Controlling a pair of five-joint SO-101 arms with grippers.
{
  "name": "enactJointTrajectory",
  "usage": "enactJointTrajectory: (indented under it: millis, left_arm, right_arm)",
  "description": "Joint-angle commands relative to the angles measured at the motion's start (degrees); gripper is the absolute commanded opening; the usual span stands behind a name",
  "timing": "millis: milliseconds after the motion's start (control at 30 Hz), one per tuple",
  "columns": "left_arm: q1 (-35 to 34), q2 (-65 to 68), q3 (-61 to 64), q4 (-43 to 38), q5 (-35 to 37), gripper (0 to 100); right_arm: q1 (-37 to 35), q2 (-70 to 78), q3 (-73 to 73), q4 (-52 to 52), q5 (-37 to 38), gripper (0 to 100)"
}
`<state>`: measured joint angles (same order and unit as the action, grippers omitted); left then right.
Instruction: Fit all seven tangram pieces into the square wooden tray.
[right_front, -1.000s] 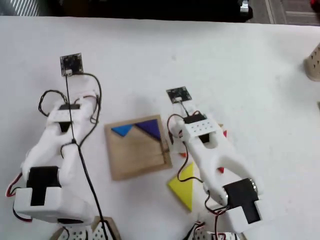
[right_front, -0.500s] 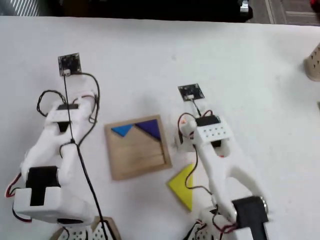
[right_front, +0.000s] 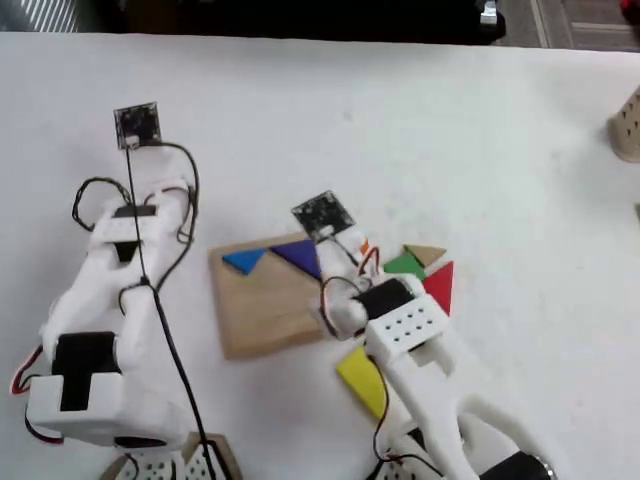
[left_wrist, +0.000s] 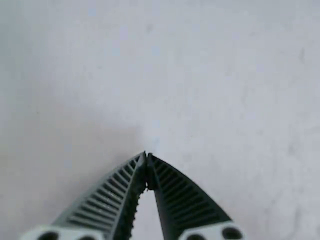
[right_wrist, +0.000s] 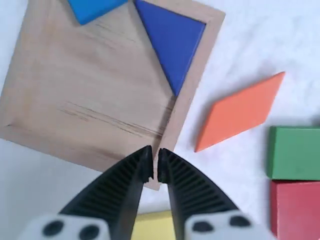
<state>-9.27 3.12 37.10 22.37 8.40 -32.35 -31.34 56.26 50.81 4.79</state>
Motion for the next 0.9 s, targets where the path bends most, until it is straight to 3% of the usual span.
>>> enactJointTrajectory:
  millis: [0, 100, 200, 433, 533, 667, 867]
  left_arm:
    - [-0.7, -0.2, -3.1, 0.3, -0.4, 2]
    - [-0.7, -0.2, -3.1, 0.3, -0.4, 2]
    - [-0.6, -0.2, -3.1, 0.3, -0.4, 2]
    - [-0.6, -0.2, -3.1, 0.3, -0.4, 2]
    - [-0.6, -0.2, -3.1, 0.3, -0.4, 2]
    - [-0.2, -0.1, -3.1, 0.0, -0.4, 2]
    - [-0.2, -0.1, -3.1, -0.1, -0.4, 2]
  right_arm:
    - [5.5, -1.8, -1.0, -2.0, 0.7, 3.3]
    - [7.8, -1.5, -1.3, -2.5, 0.1, 11.1]
    - [8.7, -1.6, -1.8, -3.1, -6.2, 17.1]
    - [8.8, -1.2, -2.6, -9.0, -19.2, 18.5]
    - [8.7, -1.2, -2.6, -9.0, -20.5, 24.2]
    - [8.4, -1.2, -2.6, -10.5, -29.3, 32.1]
    - [8.3, 5.6, -5.5, -11.6, -31.7, 32.6]
